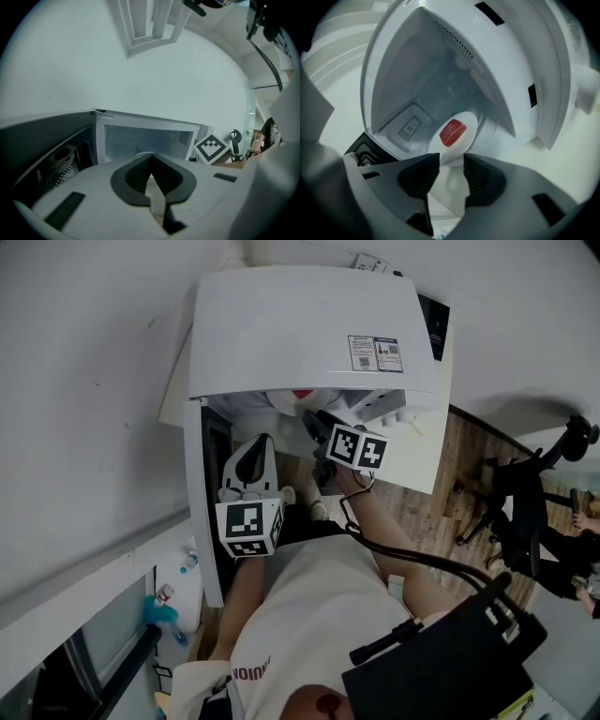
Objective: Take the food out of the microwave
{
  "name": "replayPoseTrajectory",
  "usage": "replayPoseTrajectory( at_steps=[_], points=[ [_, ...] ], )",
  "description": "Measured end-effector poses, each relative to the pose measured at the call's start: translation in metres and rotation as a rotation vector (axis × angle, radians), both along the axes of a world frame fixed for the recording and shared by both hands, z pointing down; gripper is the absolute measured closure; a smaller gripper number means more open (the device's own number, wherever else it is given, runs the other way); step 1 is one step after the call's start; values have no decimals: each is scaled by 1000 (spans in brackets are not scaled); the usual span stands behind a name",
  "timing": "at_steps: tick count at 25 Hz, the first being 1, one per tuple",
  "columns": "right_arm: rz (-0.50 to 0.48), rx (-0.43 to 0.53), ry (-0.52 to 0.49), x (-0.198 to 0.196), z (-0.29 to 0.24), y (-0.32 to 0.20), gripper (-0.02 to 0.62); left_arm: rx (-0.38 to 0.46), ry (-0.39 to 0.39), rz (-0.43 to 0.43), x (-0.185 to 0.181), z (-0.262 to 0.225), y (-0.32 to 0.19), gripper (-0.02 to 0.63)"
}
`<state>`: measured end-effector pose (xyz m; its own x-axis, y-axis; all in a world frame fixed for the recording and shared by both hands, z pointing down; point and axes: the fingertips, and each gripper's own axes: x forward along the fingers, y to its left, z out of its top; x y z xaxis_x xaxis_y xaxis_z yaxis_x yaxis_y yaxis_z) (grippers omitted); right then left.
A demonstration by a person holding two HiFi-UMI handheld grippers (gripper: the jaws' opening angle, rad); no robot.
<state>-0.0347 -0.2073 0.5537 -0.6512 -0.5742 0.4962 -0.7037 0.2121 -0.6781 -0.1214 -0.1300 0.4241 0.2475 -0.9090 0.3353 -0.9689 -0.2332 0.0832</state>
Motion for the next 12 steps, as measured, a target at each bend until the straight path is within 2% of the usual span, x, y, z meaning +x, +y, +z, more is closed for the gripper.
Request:
replayPoseTrajectory(
  at_steps=[12],
  points=[
    [14, -42, -40, -7, 10, -7, 436, -8, 0, 7, 0, 4, -3, 592]
  ],
)
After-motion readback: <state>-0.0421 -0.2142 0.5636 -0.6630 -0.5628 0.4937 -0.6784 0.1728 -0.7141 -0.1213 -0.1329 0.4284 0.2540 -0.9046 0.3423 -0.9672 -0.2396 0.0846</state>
